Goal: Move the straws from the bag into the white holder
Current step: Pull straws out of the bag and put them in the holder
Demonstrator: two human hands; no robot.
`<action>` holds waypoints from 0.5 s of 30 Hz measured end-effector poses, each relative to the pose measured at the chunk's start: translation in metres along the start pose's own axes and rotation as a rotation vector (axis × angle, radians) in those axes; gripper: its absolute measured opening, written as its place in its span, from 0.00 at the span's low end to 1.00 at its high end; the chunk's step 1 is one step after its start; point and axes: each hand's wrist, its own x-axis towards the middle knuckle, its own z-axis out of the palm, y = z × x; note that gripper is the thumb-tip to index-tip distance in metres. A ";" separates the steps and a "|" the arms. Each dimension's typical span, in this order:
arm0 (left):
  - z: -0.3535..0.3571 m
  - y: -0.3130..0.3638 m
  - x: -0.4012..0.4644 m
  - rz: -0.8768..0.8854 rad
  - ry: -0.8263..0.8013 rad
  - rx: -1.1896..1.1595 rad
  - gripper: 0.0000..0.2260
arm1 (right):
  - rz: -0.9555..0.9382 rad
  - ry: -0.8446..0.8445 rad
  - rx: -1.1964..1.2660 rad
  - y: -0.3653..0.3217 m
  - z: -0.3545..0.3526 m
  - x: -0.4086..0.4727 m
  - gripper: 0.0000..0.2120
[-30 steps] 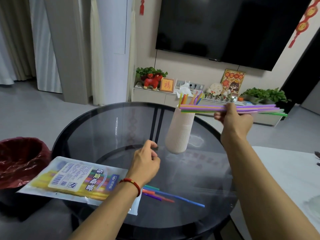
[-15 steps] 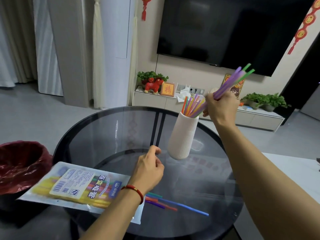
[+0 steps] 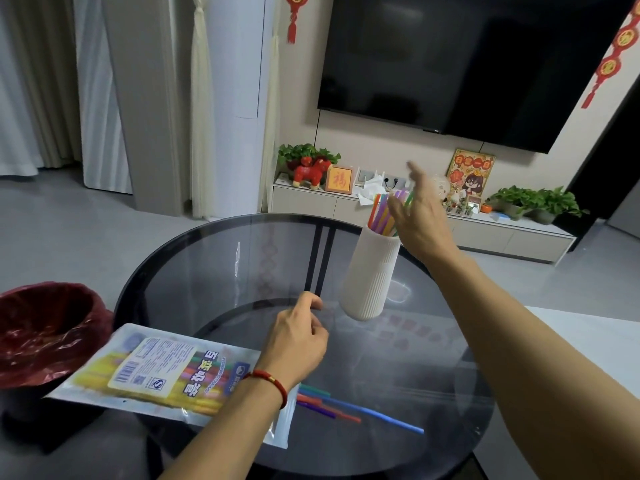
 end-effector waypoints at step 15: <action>-0.051 -0.040 -0.026 0.152 -0.683 0.739 0.56 | -0.238 -0.440 -0.026 0.001 -0.003 -0.098 0.09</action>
